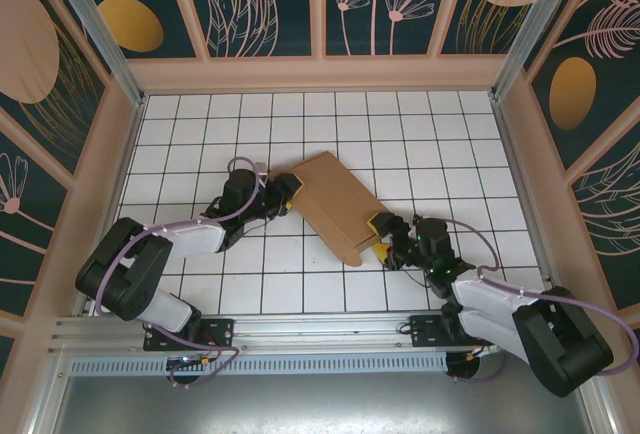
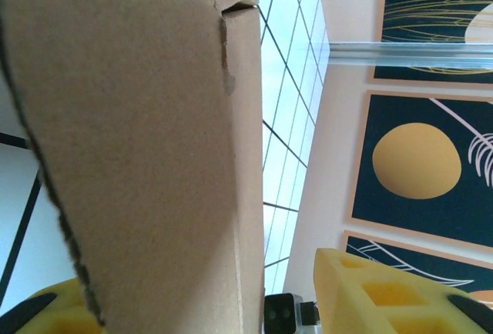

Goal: Fold the paper box

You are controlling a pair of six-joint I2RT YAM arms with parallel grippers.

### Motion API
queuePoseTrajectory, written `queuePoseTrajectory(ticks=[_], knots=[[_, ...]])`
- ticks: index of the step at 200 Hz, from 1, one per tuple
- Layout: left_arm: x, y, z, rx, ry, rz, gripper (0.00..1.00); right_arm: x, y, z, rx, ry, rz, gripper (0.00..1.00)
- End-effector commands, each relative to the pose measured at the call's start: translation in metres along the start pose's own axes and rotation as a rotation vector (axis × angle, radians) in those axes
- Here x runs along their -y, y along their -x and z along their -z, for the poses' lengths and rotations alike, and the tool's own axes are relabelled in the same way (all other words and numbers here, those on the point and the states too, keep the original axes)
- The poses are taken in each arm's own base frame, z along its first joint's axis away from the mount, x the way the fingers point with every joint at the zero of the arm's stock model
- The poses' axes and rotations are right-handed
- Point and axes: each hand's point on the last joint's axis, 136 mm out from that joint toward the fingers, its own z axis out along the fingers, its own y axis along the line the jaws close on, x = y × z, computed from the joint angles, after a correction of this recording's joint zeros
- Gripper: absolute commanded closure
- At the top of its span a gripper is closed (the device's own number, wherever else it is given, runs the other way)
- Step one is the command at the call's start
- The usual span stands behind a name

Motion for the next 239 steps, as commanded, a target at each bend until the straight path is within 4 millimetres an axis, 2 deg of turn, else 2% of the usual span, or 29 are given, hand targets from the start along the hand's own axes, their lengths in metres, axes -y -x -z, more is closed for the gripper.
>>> queuePoseTrajectory(ticks=[1,32,80,88,109,131,141,148,159,194,211,222,224,227,239], knots=[[0.013,0.002,0.003,0.018,-0.036,0.013,0.52,-0.014,0.003,-0.002,0.028,0.075,-0.036,0.17],[0.003,-0.001,0.002,0.011,-0.027,0.036,0.54,-0.018,-0.001,-0.004,0.036,0.099,-0.078,0.28],[0.001,-0.005,0.008,0.007,-0.030,0.034,0.53,-0.032,0.010,0.004,0.113,0.176,-0.096,0.45],[0.002,-0.005,0.010,0.007,-0.023,0.016,0.50,-0.034,0.010,0.005,0.118,0.180,-0.093,0.47],[-0.002,-0.005,0.019,0.022,0.029,-0.040,0.30,-0.041,0.014,0.008,0.135,0.190,-0.082,0.51],[-0.010,-0.006,0.033,0.031,0.105,-0.140,0.21,-0.047,0.017,0.011,0.134,0.183,-0.059,0.53],[-0.011,-0.004,0.043,0.045,0.159,-0.218,0.20,-0.047,0.014,0.010,0.118,0.165,-0.046,0.53],[-0.012,-0.001,0.050,0.060,0.201,-0.282,0.20,-0.048,0.021,0.013,0.137,0.163,-0.045,0.53],[-0.005,0.006,0.064,0.101,0.248,-0.386,0.22,-0.047,0.021,0.013,0.127,0.145,-0.036,0.52],[0.050,0.023,0.098,0.182,0.402,-0.860,0.28,-0.054,0.013,0.008,0.028,0.083,0.049,0.52],[0.071,0.025,0.102,0.172,0.474,-1.074,0.30,-0.054,0.012,0.006,-0.019,0.027,0.099,0.52],[0.070,0.019,0.098,0.131,0.497,-1.202,0.35,-0.056,0.009,0.006,-0.064,0.019,0.112,0.52],[0.080,0.019,0.098,0.139,0.480,-1.224,0.35,-0.056,0.008,0.006,-0.071,0.018,0.113,0.52],[0.084,0.017,0.098,0.134,0.476,-1.257,0.36,-0.057,0.007,0.006,-0.083,0.020,0.115,0.52],[0.083,0.006,0.092,0.086,0.466,-1.391,0.37,-0.061,0.005,0.008,-0.113,0.024,0.124,0.52]])
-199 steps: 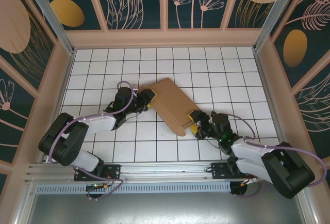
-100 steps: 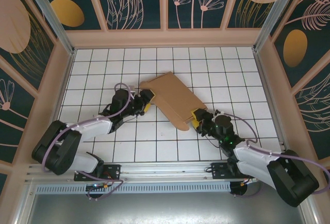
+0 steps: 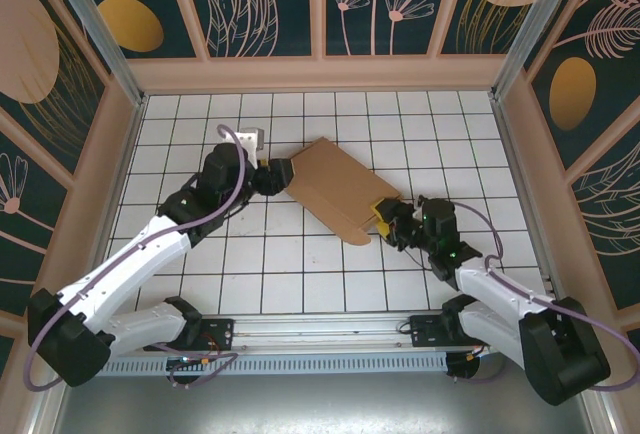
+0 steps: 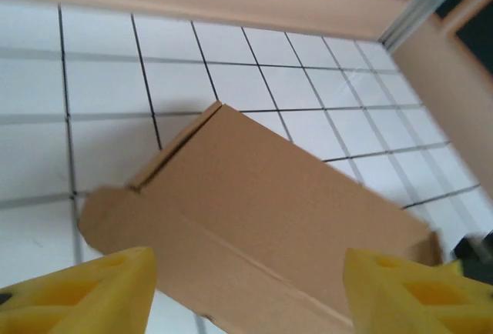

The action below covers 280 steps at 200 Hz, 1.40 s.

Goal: Fold the paper box

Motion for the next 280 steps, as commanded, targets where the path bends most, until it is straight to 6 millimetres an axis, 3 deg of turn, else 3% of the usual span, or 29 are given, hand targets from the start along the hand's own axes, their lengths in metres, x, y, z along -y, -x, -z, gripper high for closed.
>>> queuePoseTrajectory(ticks=[1,34,59,110,162,206,280], knots=[[-0.011,-0.034,-0.003,-0.133,0.077,-0.431,0.37,-0.009,-0.016,0.002,-0.130,-0.002,0.078,0.52],[0.018,-0.083,-0.002,-0.201,-0.121,-0.725,0.27,-0.026,-0.019,0.007,-0.171,0.013,0.124,0.52],[0.026,-0.086,-0.004,-0.170,-0.151,-0.799,0.25,-0.036,-0.022,0.010,-0.194,0.029,0.147,0.53],[0.018,-0.098,-0.023,-0.192,-0.105,-0.934,0.25,-0.053,-0.032,0.016,-0.239,0.087,0.148,0.56],[0.028,-0.103,-0.026,-0.121,-0.089,-1.171,0.25,-0.071,-0.041,0.022,-0.280,0.132,0.164,0.58],[0.030,-0.127,-0.025,-0.119,-0.141,-1.362,0.22,-0.082,-0.045,0.025,-0.295,0.155,0.172,0.60],[0.028,-0.159,-0.022,-0.191,-0.261,-1.519,0.22,-0.093,-0.049,0.028,-0.319,0.186,0.170,0.62]])
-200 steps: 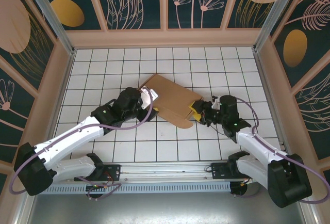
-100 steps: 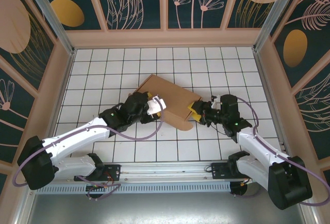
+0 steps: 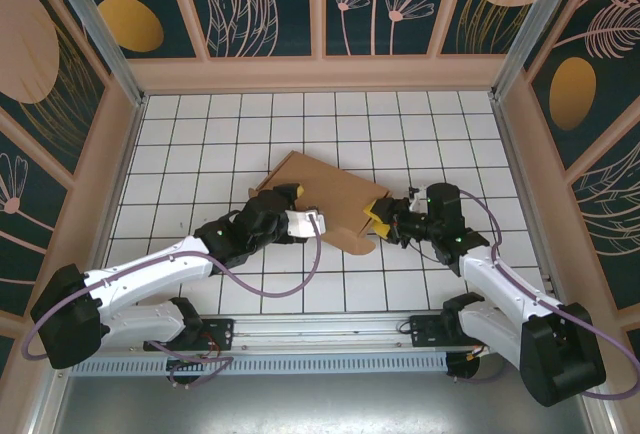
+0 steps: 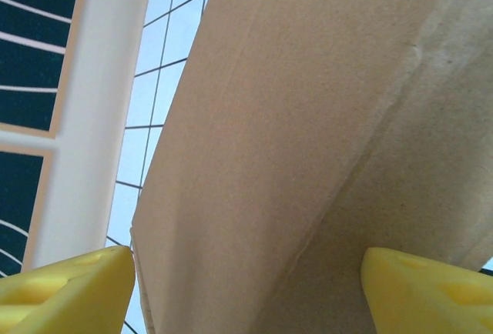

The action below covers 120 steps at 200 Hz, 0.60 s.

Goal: Fold the paper box

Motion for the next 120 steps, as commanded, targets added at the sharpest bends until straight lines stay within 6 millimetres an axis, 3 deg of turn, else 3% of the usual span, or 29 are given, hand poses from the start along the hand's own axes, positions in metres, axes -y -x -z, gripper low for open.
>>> queuePoseTrajectory(ticks=[1,44,80,100,120], knots=[[0.039,-0.016,-0.005,-0.033,-0.148,-0.103,0.22,-0.072,-0.015,0.014,-0.069,0.196,0.122,0.62],[0.058,-0.016,0.001,-0.014,-0.231,-0.120,0.21,-0.077,-0.016,0.016,-0.071,0.199,0.131,0.62],[0.058,-0.025,0.000,-0.046,-0.212,-0.132,0.21,-0.078,-0.016,0.016,-0.070,0.205,0.128,0.62],[0.037,-0.030,-0.008,-0.084,-0.080,-0.140,0.21,-0.078,-0.017,0.016,-0.076,0.214,0.122,0.62],[0.000,-0.024,-0.009,-0.080,0.131,-0.153,0.19,-0.078,-0.020,0.016,-0.090,0.233,0.102,0.62]])
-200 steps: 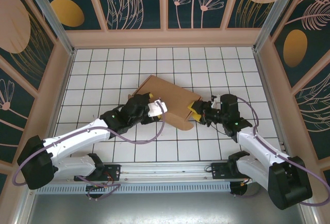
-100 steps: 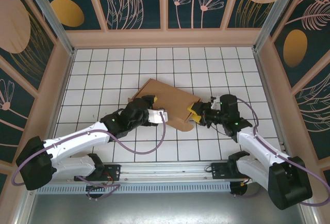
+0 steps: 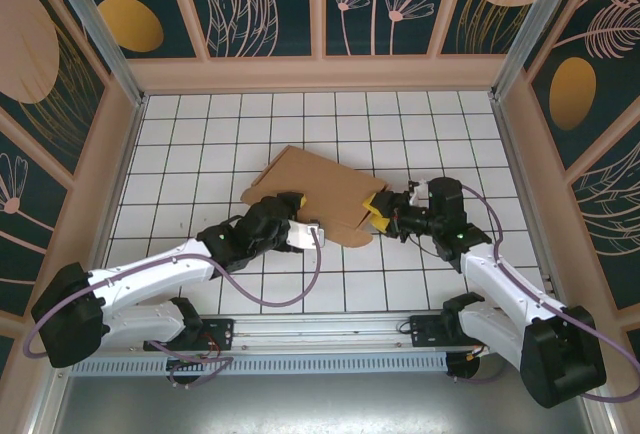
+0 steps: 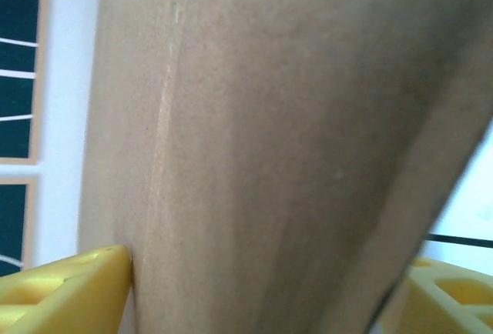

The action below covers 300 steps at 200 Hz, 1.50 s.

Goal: Fold the paper box

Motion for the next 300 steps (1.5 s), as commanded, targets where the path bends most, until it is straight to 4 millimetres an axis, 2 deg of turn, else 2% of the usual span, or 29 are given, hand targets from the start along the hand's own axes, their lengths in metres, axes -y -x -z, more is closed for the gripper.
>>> queuePoseTrajectory(ticks=[1,20,31,65,102,123,145,173,195,219,233,243,255,266,275,289,292,300], knots=[[-0.019,-0.016,-0.004,-0.076,0.163,-0.042,0.18,-0.054,-0.019,0.010,-0.079,0.186,0.107,0.62],[-0.038,-0.011,0.002,-0.061,0.312,-0.134,0.18,-0.057,-0.024,0.010,-0.097,0.210,0.092,0.62],[-0.043,-0.007,0.006,-0.055,0.377,-0.202,0.18,-0.059,-0.026,0.011,-0.104,0.214,0.090,0.62],[-0.066,0.005,0.020,-0.040,0.498,-0.233,0.34,-0.058,-0.028,0.012,-0.111,0.220,0.079,0.60],[-0.069,0.004,0.023,-0.062,0.501,-0.273,0.43,-0.055,-0.029,0.012,-0.116,0.223,0.067,0.54],[-0.071,0.003,0.026,-0.067,0.505,-0.269,0.46,-0.054,-0.030,0.012,-0.114,0.219,0.078,0.46],[-0.072,0.003,0.032,-0.068,0.494,-0.271,0.52,-0.052,-0.028,0.013,-0.098,0.201,0.113,0.32],[-0.071,0.002,0.036,-0.081,0.447,-0.272,0.54,-0.041,-0.019,0.014,-0.039,0.134,0.157,0.17],[-0.063,0.001,0.041,-0.093,0.370,-0.268,0.53,-0.030,0.006,0.032,0.113,-0.012,0.249,0.15],[-0.055,0.002,0.051,-0.102,0.257,-0.214,0.52,-0.025,0.037,0.069,0.334,-0.252,0.425,0.15],[-0.049,0.004,0.057,-0.112,0.196,-0.188,0.50,-0.035,0.048,0.090,0.436,-0.331,0.537,0.17],[-0.044,0.006,0.061,-0.116,0.154,-0.173,0.50,-0.048,0.052,0.095,0.471,-0.326,0.605,0.20],[-0.038,0.009,0.064,-0.124,0.104,-0.159,0.49,-0.068,0.050,0.083,0.432,-0.240,0.676,0.25],[-0.033,0.011,0.065,-0.138,0.054,-0.136,0.48,-0.079,0.057,0.067,0.387,-0.208,0.689,0.32],[-0.030,0.012,0.066,-0.154,0.009,-0.107,0.47,-0.085,0.064,0.048,0.332,-0.194,0.714,0.34],[-0.018,0.010,0.064,-0.193,-0.078,-0.077,0.47,-0.081,0.082,0.018,0.254,-0.224,0.715,0.46],[-0.023,0.014,0.066,-0.192,-0.078,-0.065,0.47,-0.080,0.086,0.011,0.239,-0.227,0.717,0.48],[-0.020,0.015,0.065,-0.207,-0.115,-0.048,0.47,-0.075,0.092,-0.008,0.179,-0.230,0.718,0.52]])
